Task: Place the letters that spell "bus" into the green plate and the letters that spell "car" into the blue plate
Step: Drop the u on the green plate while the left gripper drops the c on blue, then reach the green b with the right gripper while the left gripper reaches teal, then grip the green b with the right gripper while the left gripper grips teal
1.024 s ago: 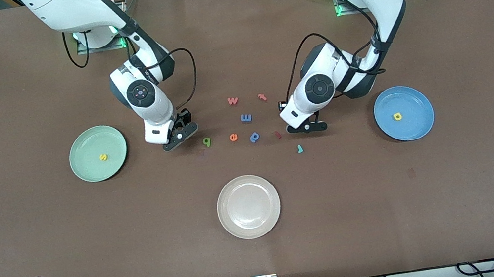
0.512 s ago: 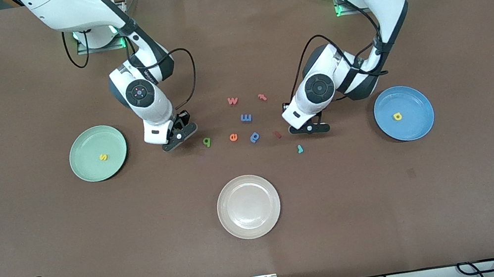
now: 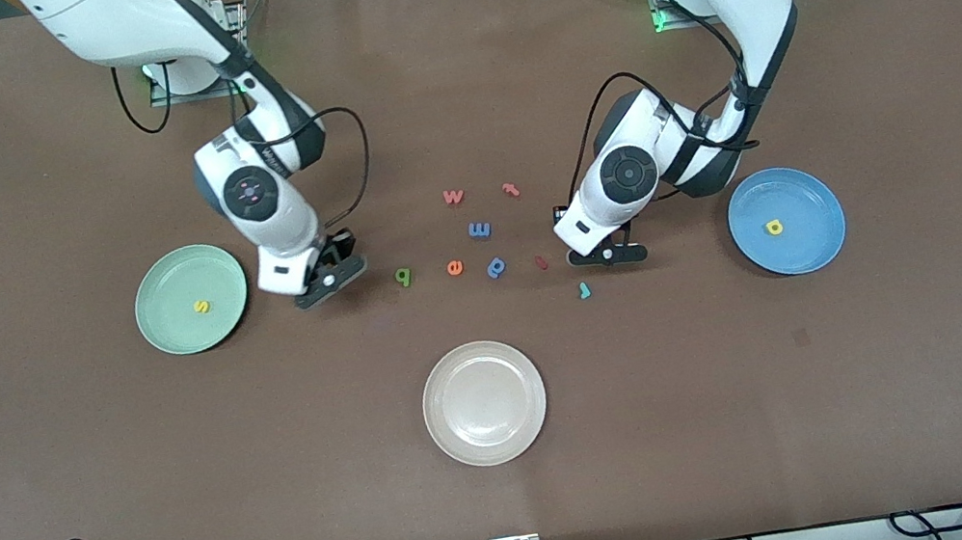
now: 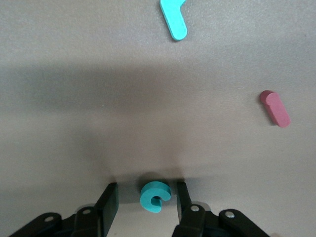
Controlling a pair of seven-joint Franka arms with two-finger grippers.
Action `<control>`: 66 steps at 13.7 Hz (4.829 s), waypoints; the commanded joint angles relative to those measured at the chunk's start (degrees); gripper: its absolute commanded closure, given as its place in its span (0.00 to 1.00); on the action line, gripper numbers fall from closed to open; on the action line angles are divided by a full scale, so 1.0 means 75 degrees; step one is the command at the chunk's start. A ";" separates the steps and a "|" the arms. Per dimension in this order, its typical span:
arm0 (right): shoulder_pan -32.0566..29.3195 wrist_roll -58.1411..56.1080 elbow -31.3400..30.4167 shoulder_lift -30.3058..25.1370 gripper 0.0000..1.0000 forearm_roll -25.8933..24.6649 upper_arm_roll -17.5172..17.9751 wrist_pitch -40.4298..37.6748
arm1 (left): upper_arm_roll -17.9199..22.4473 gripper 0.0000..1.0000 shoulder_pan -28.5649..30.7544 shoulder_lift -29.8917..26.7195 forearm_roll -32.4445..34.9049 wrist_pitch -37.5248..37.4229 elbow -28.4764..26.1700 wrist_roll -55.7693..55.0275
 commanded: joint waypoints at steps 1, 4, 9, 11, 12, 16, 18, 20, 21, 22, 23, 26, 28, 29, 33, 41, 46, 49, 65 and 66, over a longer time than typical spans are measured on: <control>-0.0544 -0.0629 -0.0123 -0.0896 0.99 -0.0053 -0.0399 -0.0944 | 0.0023 0.46 0.0007 0.0096 0.0414 0.0224 -0.0083 -0.0142; -0.0895 -0.0701 -0.0169 -0.1038 0.98 -0.0053 -0.0963 -0.1404 | 0.0023 0.58 -0.0051 0.0097 0.0415 0.0224 -0.0095 -0.0423; -0.1446 -0.1205 -0.0415 -0.0652 0.88 -0.0053 -0.1468 -0.1299 | 0.0023 0.82 -0.0075 0.0097 0.0426 0.0213 -0.0095 -0.0447; -0.1529 -0.1193 -0.0416 -0.0581 0.29 -0.0030 -0.1468 -0.1322 | 0.0011 0.84 -0.0063 0.0085 0.0450 0.0201 -0.0095 -0.0435; -0.1529 -0.1112 -0.0404 -0.0616 0.00 -0.0018 -0.1468 -0.1380 | 0.0023 0.85 -0.0040 0.0038 0.0450 0.0166 -0.0083 -0.0424; -0.1039 -0.0342 -0.0217 -0.0944 0.00 0.0169 -0.1398 -0.1463 | 0.0011 0.86 0.0404 -0.0394 0.0450 -0.0406 -0.0060 -0.0342; -0.0664 0.0804 0.0051 -0.0945 0.00 0.0216 -0.1165 -0.1463 | 0.0023 0.86 0.0778 -0.0641 0.0461 -0.0863 -0.0013 -0.0318; -0.0418 0.2116 0.0449 -0.0816 0.00 0.0216 -0.0849 -0.1463 | 0.0023 0.87 0.1165 -0.0840 0.0915 -0.1203 0.0022 -0.0318; -0.0265 0.2564 0.0707 -0.0665 0.00 0.0216 -0.0766 -0.1463 | 0.0011 0.87 0.1399 -0.0899 0.1243 -0.1391 0.0022 -0.0295; -0.0101 0.2905 0.0918 -0.0559 0.02 0.0216 -0.0742 -0.1474 | 0.0000 0.87 0.1657 -0.0923 0.1525 -0.1520 0.0022 -0.0283; 0.0144 0.3222 0.1140 -0.0419 0.08 0.0216 -0.0742 -0.1474 | -0.0024 0.87 0.1915 -0.0923 0.1632 -0.1661 0.0011 -0.0063; 0.0637 0.4171 0.1750 0.0050 0.12 0.0228 -0.0742 -0.1486 | -0.0047 0.86 0.2909 -0.0911 0.1633 -0.1780 -0.0036 0.1505; 0.0918 0.4699 0.2149 0.0355 0.17 0.0251 -0.0742 -0.1486 | -0.0047 0.85 0.3380 -0.0888 0.1633 -0.1768 -0.0060 0.2280; 0.1013 0.4910 0.2336 0.0519 0.23 0.0437 -0.0742 -0.1486 | -0.0059 0.85 0.3521 -0.0888 0.1633 -0.1779 -0.0060 0.2539; 0.1423 0.5147 0.2584 0.0918 0.29 0.0755 -0.0742 -0.1451 | -0.0083 0.79 0.3816 -0.0759 0.1622 -0.1709 -0.0142 0.2834; 0.1916 0.5732 0.2736 0.1551 0.29 0.0778 -0.0718 -0.1276 | -0.0071 0.67 0.4272 -0.0782 0.1622 -0.1732 -0.0400 0.2869; 0.1997 0.6014 0.3006 0.1821 0.33 0.0767 -0.0707 -0.0970 | -0.0350 0.14 0.4226 -0.0806 0.1622 -0.1803 0.0114 0.2986; 0.2033 0.6037 0.3006 0.1868 0.38 0.0755 -0.0707 -0.0970 | -0.0972 0.24 0.3830 -0.0480 0.1342 -0.1791 0.1073 0.2626; 0.2092 0.5966 0.2936 0.1926 0.39 0.0755 -0.0507 -0.1041 | -0.0891 0.53 0.0828 0.2099 0.1165 -0.1686 0.3935 -0.1220; 0.2092 0.5967 0.2936 0.1973 0.40 0.0755 -0.0507 -0.1041 | -0.0891 0.53 0.0781 0.2193 0.1176 -0.1674 0.4052 -0.1290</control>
